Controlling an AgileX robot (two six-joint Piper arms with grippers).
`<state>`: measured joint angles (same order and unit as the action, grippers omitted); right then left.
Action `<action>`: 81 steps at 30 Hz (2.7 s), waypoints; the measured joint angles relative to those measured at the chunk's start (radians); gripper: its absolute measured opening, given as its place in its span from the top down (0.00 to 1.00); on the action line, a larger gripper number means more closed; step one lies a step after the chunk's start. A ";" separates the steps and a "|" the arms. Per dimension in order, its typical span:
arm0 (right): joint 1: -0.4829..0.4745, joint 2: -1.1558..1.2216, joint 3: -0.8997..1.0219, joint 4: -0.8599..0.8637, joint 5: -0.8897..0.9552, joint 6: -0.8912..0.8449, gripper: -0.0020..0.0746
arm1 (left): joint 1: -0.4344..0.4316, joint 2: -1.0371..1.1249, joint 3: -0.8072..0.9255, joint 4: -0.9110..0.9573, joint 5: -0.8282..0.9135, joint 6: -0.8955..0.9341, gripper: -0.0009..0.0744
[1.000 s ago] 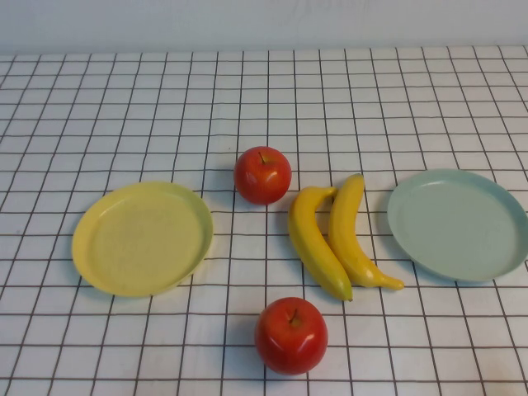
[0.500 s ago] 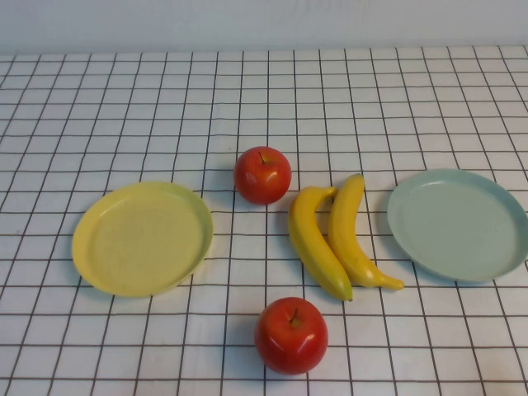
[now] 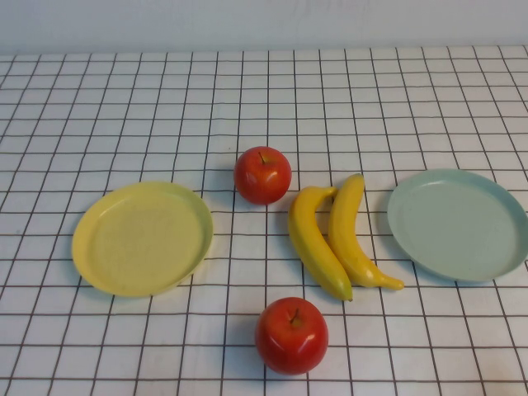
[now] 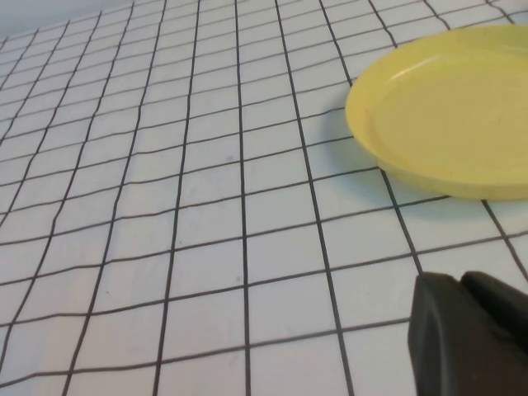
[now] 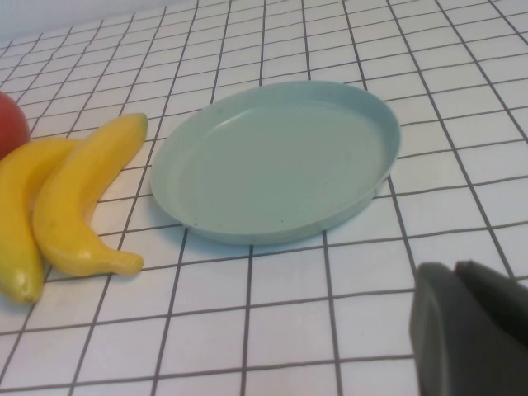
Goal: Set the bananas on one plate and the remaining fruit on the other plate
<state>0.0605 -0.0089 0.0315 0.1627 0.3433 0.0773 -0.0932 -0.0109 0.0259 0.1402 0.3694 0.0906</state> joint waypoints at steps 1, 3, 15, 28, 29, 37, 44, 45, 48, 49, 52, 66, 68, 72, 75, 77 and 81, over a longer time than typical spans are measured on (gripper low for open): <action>0.000 0.000 0.000 0.000 0.000 0.000 0.99 | 0.000 0.000 0.000 -0.002 -0.013 -0.011 0.99; 0.000 0.000 0.000 0.000 0.000 0.000 0.99 | 0.000 0.000 0.000 -0.022 -0.054 -0.039 0.99; 0.000 0.000 0.000 0.000 0.000 0.000 0.99 | 0.000 0.000 0.000 -0.352 -0.298 -0.527 0.99; 0.000 0.000 0.000 0.000 0.000 0.000 0.99 | -0.015 0.000 -0.018 -0.401 -0.295 -0.781 0.99; 0.000 0.000 0.000 0.000 0.000 0.000 0.99 | -0.026 0.000 -0.051 -0.396 -0.240 -0.752 0.99; 0.000 0.000 0.000 0.000 0.000 0.000 0.99 | -0.112 0.171 -0.408 -0.380 0.127 -0.188 0.99; 0.000 0.000 0.000 0.000 0.000 0.000 0.99 | -0.119 0.463 -0.613 -0.387 0.335 0.163 0.99; 0.000 0.000 0.000 0.000 0.000 0.000 0.99 | -0.119 0.493 -0.635 -0.389 0.339 0.175 0.99; 0.000 0.000 0.000 0.000 0.000 0.000 0.99 | -0.119 0.613 -0.693 -0.389 0.358 0.193 0.99; 0.000 0.000 0.000 0.000 0.000 0.000 0.99 | -0.123 0.658 -0.709 -0.389 0.370 0.193 0.99; 0.000 0.000 0.000 0.000 0.000 0.000 0.99 | -0.168 0.790 -0.762 -0.378 0.397 0.195 0.94; 0.000 0.000 0.000 0.000 0.000 0.000 0.99 | -0.652 1.406 -1.078 -0.292 0.367 0.164 0.10; 0.000 0.000 0.000 0.000 0.000 0.000 0.99 | -0.683 1.481 -1.129 -0.269 0.381 0.164 0.10; 0.000 0.000 0.000 0.000 0.000 0.000 0.99 | -0.711 1.600 -1.212 -0.243 0.408 0.164 0.10; 0.000 0.000 0.000 0.000 0.000 0.000 0.99 | -0.722 1.683 -1.267 -0.228 0.433 0.164 0.10; 0.000 0.000 0.000 0.000 0.000 0.000 0.99 | -0.727 1.722 -1.287 -0.224 0.440 0.162 0.10; 0.000 -0.001 0.000 0.000 0.000 0.000 0.99 | -0.742 1.779 -1.307 -0.239 0.438 0.156 0.10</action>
<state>0.0605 -0.0096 0.0315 0.1627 0.3433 0.0773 -0.8354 1.7679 -1.2815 -0.0988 0.8076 0.2463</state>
